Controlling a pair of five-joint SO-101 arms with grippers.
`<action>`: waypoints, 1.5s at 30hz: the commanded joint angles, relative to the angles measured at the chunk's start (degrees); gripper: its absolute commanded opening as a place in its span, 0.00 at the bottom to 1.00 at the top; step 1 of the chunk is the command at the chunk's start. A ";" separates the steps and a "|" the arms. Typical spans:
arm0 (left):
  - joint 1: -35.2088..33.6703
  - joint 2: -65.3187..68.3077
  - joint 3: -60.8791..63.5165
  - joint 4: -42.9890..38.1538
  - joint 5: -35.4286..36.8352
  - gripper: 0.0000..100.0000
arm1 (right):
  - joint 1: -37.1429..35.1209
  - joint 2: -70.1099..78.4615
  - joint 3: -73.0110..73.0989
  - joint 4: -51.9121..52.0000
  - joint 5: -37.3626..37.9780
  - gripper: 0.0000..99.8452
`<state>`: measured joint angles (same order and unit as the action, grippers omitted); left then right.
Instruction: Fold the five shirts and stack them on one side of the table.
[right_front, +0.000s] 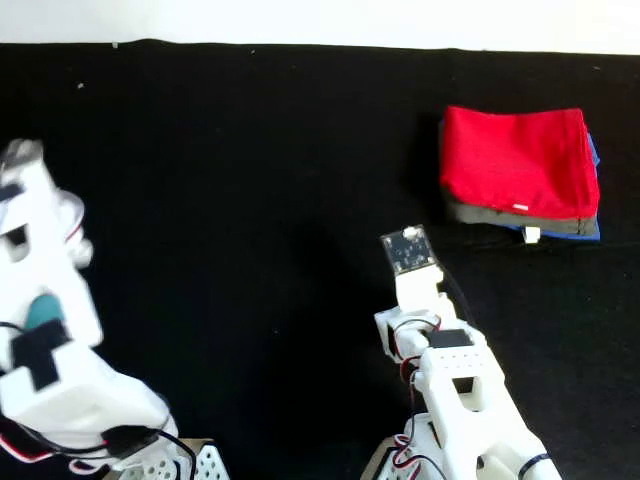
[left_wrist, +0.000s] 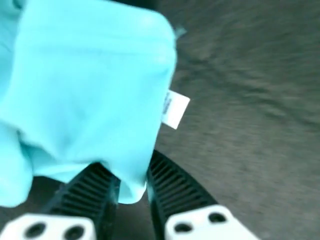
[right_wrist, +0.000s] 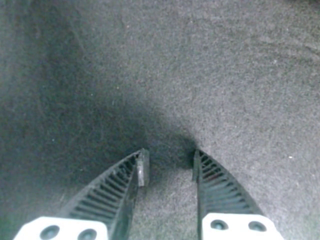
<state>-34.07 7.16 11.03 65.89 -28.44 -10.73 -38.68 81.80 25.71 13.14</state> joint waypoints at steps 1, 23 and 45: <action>7.08 -7.08 -6.37 5.89 5.01 0.01 | -0.48 -0.13 0.13 -1.27 0.62 0.15; 43.82 -22.73 -50.42 18.37 19.60 0.01 | -0.48 -0.13 0.13 -1.27 0.62 0.15; 14.02 -22.81 19.47 -2.11 8.26 0.01 | -8.31 -0.40 -16.40 18.15 0.70 0.15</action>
<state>-18.68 -13.85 27.03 65.45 -16.66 -14.33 -38.51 75.21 34.33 13.32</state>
